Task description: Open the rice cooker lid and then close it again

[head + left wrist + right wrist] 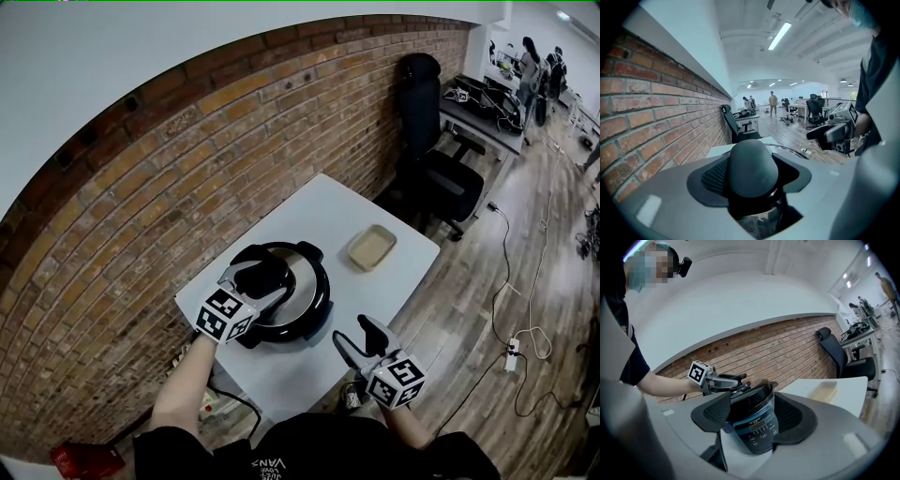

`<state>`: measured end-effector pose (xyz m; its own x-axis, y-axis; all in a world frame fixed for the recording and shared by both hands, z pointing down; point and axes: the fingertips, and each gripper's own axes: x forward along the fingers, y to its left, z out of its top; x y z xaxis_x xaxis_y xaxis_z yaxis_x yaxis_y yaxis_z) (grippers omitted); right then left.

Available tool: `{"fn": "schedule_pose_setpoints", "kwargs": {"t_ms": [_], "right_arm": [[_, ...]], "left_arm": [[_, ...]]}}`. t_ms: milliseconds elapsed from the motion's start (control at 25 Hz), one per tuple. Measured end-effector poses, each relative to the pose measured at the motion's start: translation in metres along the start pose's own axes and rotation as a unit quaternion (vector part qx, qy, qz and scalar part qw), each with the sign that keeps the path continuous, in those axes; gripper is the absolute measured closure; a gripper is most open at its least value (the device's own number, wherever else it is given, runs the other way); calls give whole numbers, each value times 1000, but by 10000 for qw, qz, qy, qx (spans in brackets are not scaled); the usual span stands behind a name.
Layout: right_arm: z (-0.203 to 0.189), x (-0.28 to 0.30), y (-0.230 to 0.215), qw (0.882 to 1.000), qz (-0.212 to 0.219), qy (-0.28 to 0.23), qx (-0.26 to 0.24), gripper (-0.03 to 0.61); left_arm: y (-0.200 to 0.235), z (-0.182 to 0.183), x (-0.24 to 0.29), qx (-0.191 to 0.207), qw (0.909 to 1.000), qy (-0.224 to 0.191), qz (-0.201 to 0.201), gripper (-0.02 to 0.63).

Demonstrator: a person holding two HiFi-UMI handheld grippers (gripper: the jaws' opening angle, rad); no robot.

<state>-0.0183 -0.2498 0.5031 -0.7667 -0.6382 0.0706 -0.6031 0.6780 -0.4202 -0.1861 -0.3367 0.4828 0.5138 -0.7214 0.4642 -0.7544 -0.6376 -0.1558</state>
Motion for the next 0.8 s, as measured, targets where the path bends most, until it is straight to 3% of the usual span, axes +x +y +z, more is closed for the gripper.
{"fn": "schedule_pose_setpoints", "kwargs": {"t_ms": [320,800], "right_arm": [[-2,-1,1,10000,12,59,22,296],[-1,-13,-15,9998,-165,83,31,296]], "left_arm": [[0,0,-1,-2,10000,-9,27,325],[-3,4,-2,383,9956,-148,-838,327]]}}
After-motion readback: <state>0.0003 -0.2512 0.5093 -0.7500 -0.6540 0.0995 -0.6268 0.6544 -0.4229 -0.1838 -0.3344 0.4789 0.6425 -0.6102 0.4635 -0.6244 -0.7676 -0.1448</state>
